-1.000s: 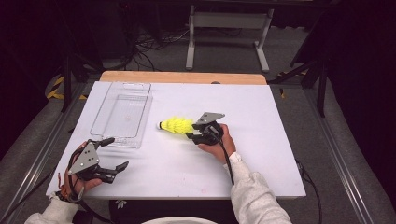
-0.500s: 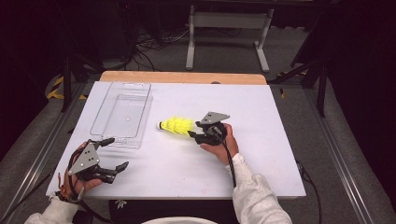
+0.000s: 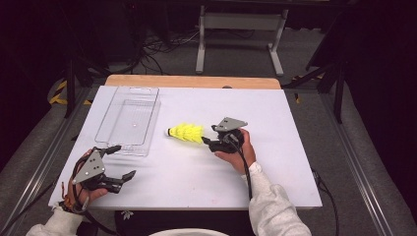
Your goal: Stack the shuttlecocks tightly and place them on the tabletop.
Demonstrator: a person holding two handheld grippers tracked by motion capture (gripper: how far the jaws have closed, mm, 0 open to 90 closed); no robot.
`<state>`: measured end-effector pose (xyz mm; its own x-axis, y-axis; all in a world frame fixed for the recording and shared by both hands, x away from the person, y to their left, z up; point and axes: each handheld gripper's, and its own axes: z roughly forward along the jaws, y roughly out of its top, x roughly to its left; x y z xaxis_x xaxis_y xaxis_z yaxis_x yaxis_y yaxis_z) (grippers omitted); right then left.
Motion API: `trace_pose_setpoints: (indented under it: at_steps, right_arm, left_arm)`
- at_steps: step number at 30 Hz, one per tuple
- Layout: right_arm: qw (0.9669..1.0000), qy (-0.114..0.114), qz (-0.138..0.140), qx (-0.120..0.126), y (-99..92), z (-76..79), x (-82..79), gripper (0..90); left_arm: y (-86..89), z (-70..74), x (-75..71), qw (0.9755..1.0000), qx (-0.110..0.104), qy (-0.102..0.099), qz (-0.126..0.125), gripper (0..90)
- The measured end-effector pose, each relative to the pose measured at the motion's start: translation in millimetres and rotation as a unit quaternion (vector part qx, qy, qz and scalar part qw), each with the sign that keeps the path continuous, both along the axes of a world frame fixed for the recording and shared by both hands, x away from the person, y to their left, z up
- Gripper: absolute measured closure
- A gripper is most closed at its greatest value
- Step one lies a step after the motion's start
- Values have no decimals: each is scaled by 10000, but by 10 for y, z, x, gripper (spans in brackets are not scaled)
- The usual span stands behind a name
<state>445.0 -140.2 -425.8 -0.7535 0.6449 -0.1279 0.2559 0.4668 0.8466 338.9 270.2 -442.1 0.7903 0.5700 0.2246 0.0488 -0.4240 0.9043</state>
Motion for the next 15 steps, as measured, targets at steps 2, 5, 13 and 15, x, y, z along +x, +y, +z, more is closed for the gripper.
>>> trace_pose_setpoints:
  at_steps: [2,5,13,15]
  right_arm:
    - [10000,-23,-11,-13,-11,1,-2,407]
    - [9999,-97,-106,9,-59,17,-13,372]
    - [9994,-271,-235,16,-93,50,-48,259]
    - [9992,-300,-254,-25,-94,54,-59,228]
  left_arm:
    - [-1,-2,1,10000,-7,10,-2,74]
    - [-6,-8,3,10000,-43,33,-10,74]
    - [-11,-10,5,10000,-20,51,-26,74]
    - [-12,-9,4,10000,-19,48,-25,75]
